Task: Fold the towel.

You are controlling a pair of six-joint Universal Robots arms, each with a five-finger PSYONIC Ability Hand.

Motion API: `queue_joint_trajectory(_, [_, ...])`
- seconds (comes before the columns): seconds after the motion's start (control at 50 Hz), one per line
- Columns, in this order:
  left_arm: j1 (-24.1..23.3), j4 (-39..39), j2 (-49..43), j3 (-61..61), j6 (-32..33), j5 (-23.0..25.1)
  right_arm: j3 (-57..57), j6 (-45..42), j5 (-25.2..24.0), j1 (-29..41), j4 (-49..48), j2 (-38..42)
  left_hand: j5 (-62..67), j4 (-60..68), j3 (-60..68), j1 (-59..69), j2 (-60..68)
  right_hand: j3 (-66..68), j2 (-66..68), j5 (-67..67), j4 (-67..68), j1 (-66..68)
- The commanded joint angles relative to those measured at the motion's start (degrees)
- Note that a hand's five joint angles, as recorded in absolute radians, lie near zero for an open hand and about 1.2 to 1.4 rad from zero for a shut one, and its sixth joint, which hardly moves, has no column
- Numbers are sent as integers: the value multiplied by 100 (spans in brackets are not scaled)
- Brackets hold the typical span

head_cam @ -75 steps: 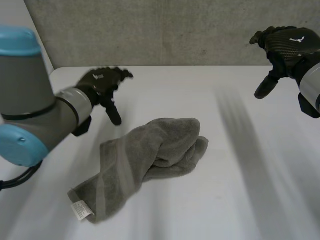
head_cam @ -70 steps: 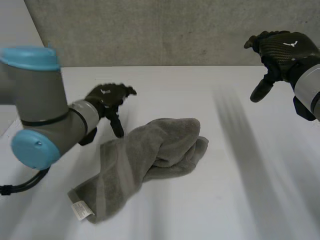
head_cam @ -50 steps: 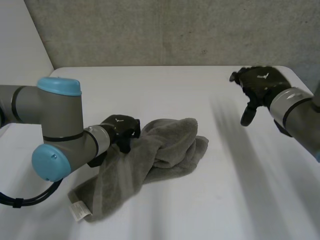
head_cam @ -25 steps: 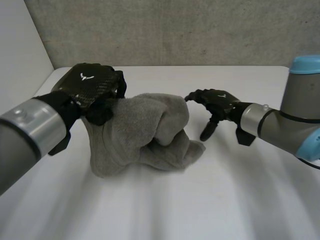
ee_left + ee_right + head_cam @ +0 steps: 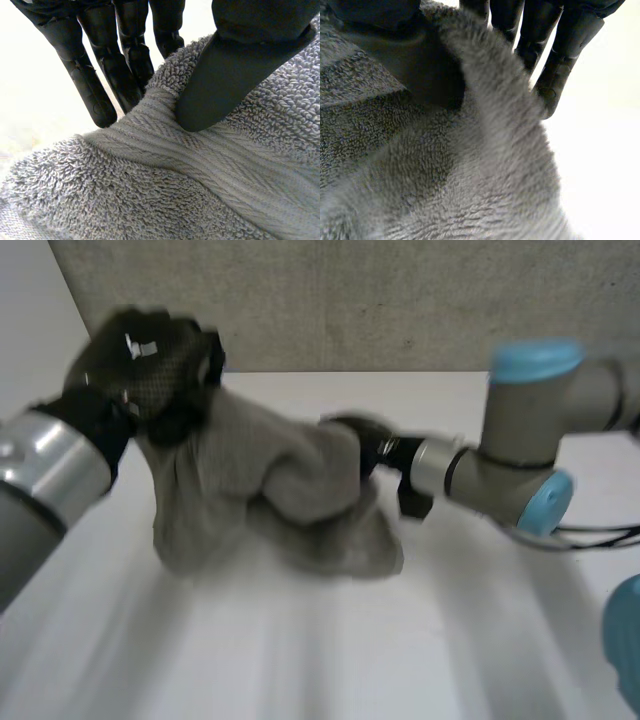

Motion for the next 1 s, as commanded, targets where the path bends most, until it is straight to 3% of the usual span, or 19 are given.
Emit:
queue_joint_trajectory(0.02, [-31,989,-747,1379,-102,-707,347,-378,2099,-266,-1554,-1713,1420,1020,1050,1504,1060,513,427,430,339,405])
queue_joint_trajectory(0.04, [-57,1173,-896,1635,-164,-909,351,-379,2102,-266,-1559,-1718,1420,1020,1050,1504,1060,513,427,430,339,405])
queue_joint_trajectory(0.08, [-66,1367,-1054,1803,-216,-1042,1226,-457,2322,-266,-2521,-2488,1420,1020,1050,1504,1060,513,427,430,339,405])
queue_joint_trajectory(0.16, [-58,1729,-1337,1857,-261,-1175,1991,-720,2314,-257,-3086,-2894,1420,1020,1050,1504,1060,513,427,430,339,405])
queue_joint_trajectory(0.3, [-23,1974,-2003,717,-287,-1113,3059,-1917,2261,-231,-2543,-3001,1420,1020,1050,1504,1060,513,427,430,339,405])
queue_joint_trajectory(0.34, [-22,2079,-2188,445,-279,-1105,3644,-2704,2243,-205,-2193,-2844,1420,1020,1050,1504,1060,513,427,430,339,405])
queue_joint_trajectory(0.46, [-22,2475,-2838,-610,-243,-1043,4840,-3919,2243,-178,-2060,-2255,1420,1020,1050,1504,1060,513,427,430,339,405])
queue_joint_trajectory(0.6, [-22,2485,-2980,-1202,-191,-744,5431,-4210,2252,-213,-1999,-2140,1338,938,969,1422,978,513,427,430,339,405])
queue_joint_trajectory(0.76, [39,2353,-2154,-1667,-191,-630,5747,-4211,2243,-257,-1648,-2824,884,484,514,968,524,419,333,336,245,311])
queue_joint_trajectory(0.78, [39,2309,-1989,-1772,-191,-630,5809,-4211,2234,-248,-1508,-2956,501,101,131,585,141,-1214,-1300,-1297,-1388,-1321])
queue_joint_trajectory(0.8, [39,2257,-1813,-1860,-191,-630,5810,-4211,2234,-248,-1506,-2957,14,-386,-355,98,-346,-1231,-1317,-1314,-1404,-1338])
queue_joint_trajectory(0.82, [39,2256,-1812,-1861,-191,-630,5862,-4219,2234,-248,-1376,-3053,9,-390,-360,93,-351,-3596,-3682,-3679,-3769,-3703])
queue_joint_trajectory(0.84, [30,2178,-1611,-1965,-182,-630,5906,-4219,2208,-248,-1244,-3132,-557,-957,-926,-473,-917,-5101,-5187,-5184,-5275,-5208])
queue_joint_trajectory(0.86, [30,2177,-1609,-1966,-182,-630,5906,-4219,2208,-248,-1242,-3133,-562,-962,-932,-479,-923,-5116,-5202,-5199,-5290,-5223])
queue_joint_trajectory(0.9, [30,1950,-1225,-2115,-138,-630,5924,-4202,2182,-248,-1137,-3221,-2153,-2553,-2523,-2069,-2513,-5402,-5489,-5486,-5576,-5510])
queue_joint_trajectory(1.0, [30,1467,-846,-2107,125,-630,5810,-4131,2094,-283,-1032,-3773,-3351,-3751,-3721,-3268,-3712,-6292,-6378,-6375,-6465,-6399])
